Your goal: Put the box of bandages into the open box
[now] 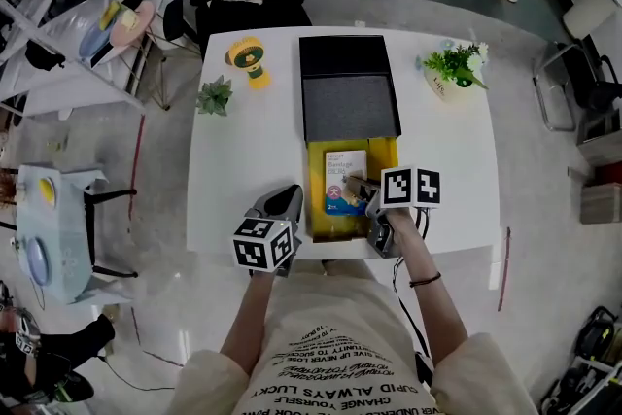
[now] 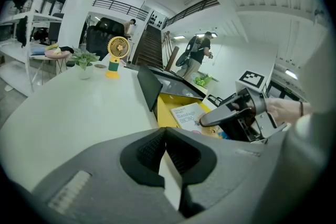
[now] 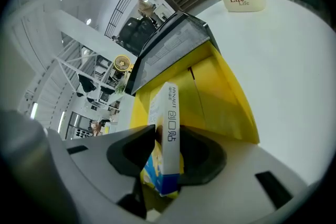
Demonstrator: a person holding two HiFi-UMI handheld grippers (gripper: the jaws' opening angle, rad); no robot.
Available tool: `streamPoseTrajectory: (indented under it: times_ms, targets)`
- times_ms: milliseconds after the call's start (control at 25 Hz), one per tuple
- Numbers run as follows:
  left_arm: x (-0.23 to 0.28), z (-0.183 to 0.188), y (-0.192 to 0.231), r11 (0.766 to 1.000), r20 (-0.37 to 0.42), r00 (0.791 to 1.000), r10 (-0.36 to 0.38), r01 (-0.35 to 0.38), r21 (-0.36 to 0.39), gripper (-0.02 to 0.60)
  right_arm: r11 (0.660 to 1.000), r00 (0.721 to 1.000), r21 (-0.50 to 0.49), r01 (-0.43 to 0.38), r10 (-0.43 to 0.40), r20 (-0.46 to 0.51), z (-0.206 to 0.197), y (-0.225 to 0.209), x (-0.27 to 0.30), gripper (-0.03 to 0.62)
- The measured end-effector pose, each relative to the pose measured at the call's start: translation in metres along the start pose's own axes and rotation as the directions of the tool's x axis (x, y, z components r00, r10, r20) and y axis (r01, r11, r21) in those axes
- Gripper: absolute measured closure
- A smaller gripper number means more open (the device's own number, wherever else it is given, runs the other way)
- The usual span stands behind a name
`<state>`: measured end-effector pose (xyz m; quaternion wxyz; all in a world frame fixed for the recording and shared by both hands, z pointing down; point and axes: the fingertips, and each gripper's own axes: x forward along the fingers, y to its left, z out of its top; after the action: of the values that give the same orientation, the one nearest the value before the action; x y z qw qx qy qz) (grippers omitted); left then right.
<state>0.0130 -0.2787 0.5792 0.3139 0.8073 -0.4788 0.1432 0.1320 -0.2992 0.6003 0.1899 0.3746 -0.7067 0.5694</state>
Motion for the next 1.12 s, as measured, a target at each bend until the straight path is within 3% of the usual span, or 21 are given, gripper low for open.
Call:
streamPoseTrajectory:
  times_ms: [200,680,1120]
  targets:
    - [0.003,0.002,-0.002,1.0,-0.004,1.0,-0.018,0.018,0.012,0.56,0.995,0.997,-0.067,0.078,-0.078,0.009,-0.003,-0.004,0.005,0.407]
    - [0.008,0.005,-0.007,0.998,-0.02,0.999,-0.044,0.045,0.04,0.56,0.949,0.973,-0.216,0.231,-0.22,0.076,-0.006,-0.001,0.006,0.344]
    - [0.005,0.015,-0.005,0.996,-0.006,0.999,-0.05,0.051,0.075,0.56,0.92,0.946,-0.241,0.309,-0.27,0.18,0.009,-0.001,-0.007,0.339]
